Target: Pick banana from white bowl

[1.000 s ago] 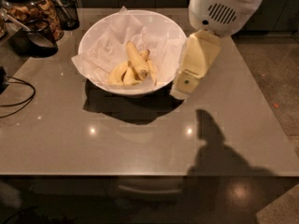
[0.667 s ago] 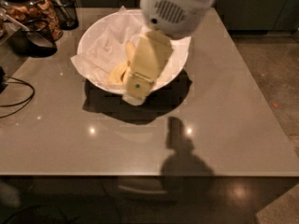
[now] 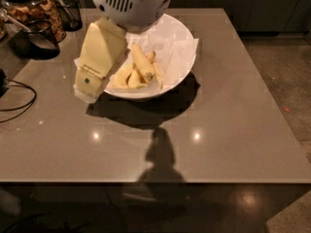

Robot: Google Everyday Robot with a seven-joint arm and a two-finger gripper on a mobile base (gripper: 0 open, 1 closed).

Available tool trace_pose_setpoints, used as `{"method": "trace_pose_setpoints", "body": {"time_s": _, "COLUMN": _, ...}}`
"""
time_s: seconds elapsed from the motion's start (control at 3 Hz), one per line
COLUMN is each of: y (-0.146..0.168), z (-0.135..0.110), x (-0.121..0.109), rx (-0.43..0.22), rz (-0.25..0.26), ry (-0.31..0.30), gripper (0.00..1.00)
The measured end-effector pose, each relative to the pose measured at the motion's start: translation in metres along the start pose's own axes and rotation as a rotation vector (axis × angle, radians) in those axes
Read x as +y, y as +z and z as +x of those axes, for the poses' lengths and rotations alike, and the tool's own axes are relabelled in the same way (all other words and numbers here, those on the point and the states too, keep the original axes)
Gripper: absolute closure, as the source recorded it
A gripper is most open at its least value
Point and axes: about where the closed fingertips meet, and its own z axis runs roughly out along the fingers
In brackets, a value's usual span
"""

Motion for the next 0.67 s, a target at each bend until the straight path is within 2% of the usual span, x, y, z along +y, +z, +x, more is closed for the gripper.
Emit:
{"method": "trace_pose_setpoints", "body": {"time_s": 0.33, "y": 0.004, "z": -0.008, "x": -0.008, "rx": -0.062, "rz": -0.036, "ry": 0.065, "gripper": 0.00}}
{"method": "trace_pose_setpoints", "body": {"time_s": 0.67, "y": 0.016, "z": -0.023, "x": -0.030, "rx": -0.068, "rz": -0.048, "ry": 0.155, "gripper": 0.00}}
